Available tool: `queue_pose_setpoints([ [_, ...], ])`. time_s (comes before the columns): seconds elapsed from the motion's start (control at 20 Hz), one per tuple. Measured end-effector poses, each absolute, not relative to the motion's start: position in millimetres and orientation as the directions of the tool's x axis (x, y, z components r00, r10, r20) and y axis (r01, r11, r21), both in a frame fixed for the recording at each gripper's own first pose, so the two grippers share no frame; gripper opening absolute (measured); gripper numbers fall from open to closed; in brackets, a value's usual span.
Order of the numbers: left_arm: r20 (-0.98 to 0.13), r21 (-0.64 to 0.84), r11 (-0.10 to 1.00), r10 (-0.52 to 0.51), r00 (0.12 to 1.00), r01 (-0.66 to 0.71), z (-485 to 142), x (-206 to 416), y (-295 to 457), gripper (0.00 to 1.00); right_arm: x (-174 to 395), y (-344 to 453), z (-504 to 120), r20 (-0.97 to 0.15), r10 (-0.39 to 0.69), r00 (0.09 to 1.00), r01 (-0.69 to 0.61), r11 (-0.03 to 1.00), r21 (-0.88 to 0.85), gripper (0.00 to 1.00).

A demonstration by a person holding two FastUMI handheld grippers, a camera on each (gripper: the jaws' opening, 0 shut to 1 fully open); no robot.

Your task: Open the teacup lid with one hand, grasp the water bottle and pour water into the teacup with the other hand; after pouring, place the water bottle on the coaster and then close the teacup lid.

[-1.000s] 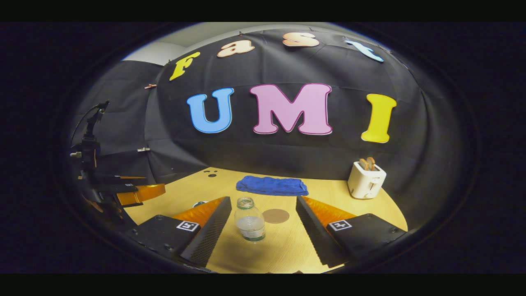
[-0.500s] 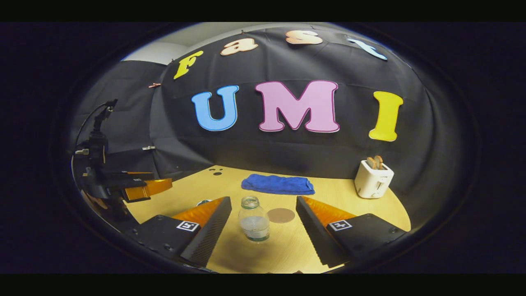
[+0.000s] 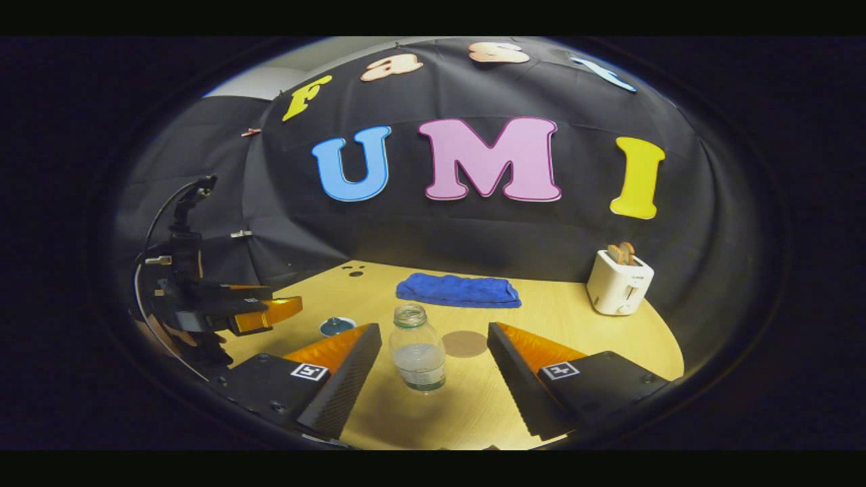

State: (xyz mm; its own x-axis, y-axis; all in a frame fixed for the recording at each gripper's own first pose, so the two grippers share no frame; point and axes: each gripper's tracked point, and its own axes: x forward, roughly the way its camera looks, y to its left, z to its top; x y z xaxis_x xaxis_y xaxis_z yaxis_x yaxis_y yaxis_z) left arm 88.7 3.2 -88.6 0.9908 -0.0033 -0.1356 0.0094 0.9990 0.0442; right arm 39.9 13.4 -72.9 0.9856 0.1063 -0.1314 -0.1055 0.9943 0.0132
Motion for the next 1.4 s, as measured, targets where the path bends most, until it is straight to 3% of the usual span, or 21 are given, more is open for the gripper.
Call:
queue_pose_setpoints([
  [0.25, -0.135, 0.073, 0.996, -0.033, 0.99, 0.044, -113, 129, 4, 0.87, 51, 13, -104, -0.163, 0.086, 0.983, -0.084, 0.996, 0.023, 0.98],
  [0.45, -0.142, 0.093, 0.992, -0.065, 0.988, 0.079, -134, 154, 1, 0.77, 54, 15, -131, -0.191, 0.07, 0.979, -0.066, 0.997, 0.028, 0.98],
  [0.95, -0.151, 0.159, 0.979, -0.1, 0.983, 0.124, -164, 174, -8, 0.65, 62, 22, -164, -0.208, 0.06, 0.976, -0.051, 0.997, 0.049, 0.98],
  [1.2, -0.168, 0.141, 0.983, -0.092, 0.982, 0.116, -173, 181, -2, 0.56, 65, 23, -172, -0.21, 0.056, 0.976, -0.037, 0.995, 0.093, 0.98],
  [1.25, -0.167, 0.136, 0.984, -0.094, 0.982, 0.117, -172, 181, -2, 0.49, 66, 24, -172, -0.207, 0.056, 0.977, -0.038, 0.995, 0.09, 0.99],
  [1.35, -0.167, 0.143, 0.982, -0.098, 0.981, 0.122, -173, 181, -3, 0.51, 66, 25, -170, -0.196, 0.063, 0.979, -0.047, 0.995, 0.084, 0.99],
  [1.4, -0.173, 0.148, 0.981, -0.101, 0.98, 0.128, -173, 182, -5, 0.42, 67, 26, -170, -0.193, 0.065, 0.979, -0.05, 0.995, 0.082, 1.0],
])
